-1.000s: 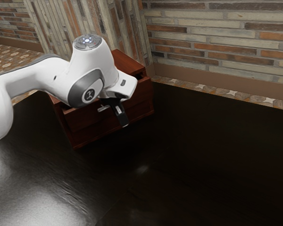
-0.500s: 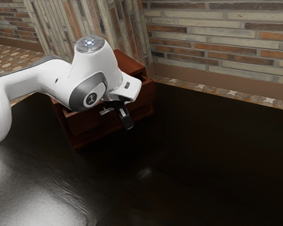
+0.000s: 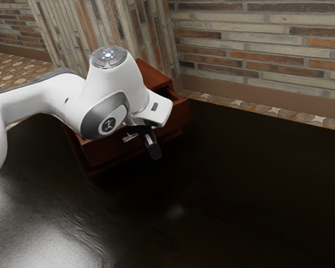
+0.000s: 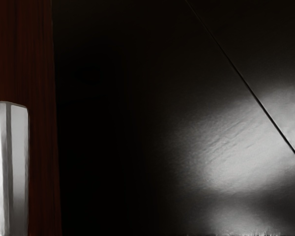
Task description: Pull the drawer handle with one arm to open the drawer
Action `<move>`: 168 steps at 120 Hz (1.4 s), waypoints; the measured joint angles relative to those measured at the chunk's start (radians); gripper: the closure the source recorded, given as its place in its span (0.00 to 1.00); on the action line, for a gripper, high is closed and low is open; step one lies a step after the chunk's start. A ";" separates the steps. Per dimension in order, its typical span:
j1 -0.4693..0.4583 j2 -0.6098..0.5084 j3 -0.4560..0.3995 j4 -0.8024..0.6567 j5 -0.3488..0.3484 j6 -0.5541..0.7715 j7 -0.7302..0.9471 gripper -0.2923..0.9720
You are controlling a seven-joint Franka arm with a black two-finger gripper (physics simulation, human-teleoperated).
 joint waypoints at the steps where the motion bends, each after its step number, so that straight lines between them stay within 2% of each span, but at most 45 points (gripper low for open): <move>1: 0.000 -0.001 0.000 -0.001 0.000 0.000 -0.001 0.24; 65: -0.026 -0.044 -0.003 -0.047 -0.008 0.015 -0.036 0.26; 74: -0.020 -0.049 -0.014 -0.062 -0.017 0.019 -0.042 0.23; 125: 0.026 -0.109 -0.076 -0.117 -0.034 0.031 -0.078 0.27; 147: -0.015 -0.138 -0.080 -0.150 -0.045 0.033 -0.095 0.24; 168: -0.022 -0.148 -0.079 -0.153 -0.051 0.034 -0.108 0.28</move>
